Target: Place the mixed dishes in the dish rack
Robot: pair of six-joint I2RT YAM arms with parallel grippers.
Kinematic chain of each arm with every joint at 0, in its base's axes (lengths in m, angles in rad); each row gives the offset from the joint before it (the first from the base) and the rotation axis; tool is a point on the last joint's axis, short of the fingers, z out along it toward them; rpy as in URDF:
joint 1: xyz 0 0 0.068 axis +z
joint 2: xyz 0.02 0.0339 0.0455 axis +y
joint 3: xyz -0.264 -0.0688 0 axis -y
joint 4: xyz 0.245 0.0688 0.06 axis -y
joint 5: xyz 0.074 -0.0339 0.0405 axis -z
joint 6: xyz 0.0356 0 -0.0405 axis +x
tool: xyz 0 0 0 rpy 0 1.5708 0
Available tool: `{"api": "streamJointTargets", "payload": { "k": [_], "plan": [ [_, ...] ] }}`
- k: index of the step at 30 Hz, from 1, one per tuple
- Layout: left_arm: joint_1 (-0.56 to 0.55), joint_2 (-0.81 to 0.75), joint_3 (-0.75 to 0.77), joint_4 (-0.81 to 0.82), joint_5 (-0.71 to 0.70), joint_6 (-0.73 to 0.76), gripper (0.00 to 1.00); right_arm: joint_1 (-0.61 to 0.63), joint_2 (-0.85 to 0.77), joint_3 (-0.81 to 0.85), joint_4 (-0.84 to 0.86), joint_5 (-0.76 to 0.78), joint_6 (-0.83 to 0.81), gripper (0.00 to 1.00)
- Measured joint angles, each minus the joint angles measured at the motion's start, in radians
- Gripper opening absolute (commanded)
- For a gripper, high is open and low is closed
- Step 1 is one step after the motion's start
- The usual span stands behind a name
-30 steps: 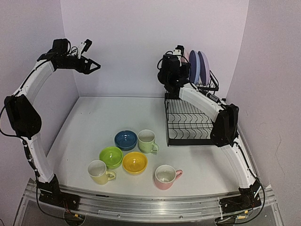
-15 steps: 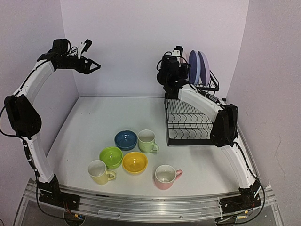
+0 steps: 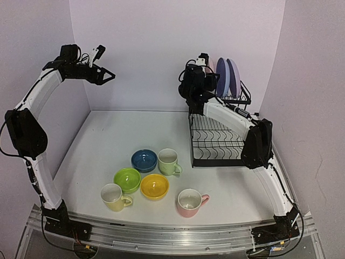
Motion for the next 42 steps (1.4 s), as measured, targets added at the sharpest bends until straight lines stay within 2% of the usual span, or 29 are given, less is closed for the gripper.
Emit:
{"api": "streamJointTargets", "payload": {
  "k": [19,36,42],
  "plan": [
    [0.000,0.000,0.001,-0.007,0.003,-0.001,0.93,0.037,-0.086,-0.072,0.035,0.000,-0.033,0.80],
    [0.000,0.007,0.016,-0.007,0.023,-0.020,0.93,0.099,-0.191,-0.119,0.068,-0.001,-0.086,0.86],
    [0.000,0.010,0.016,-0.029,0.056,-0.014,0.91,0.200,-0.350,-0.285,0.067,-0.090,-0.144,0.86]
  ]
}}
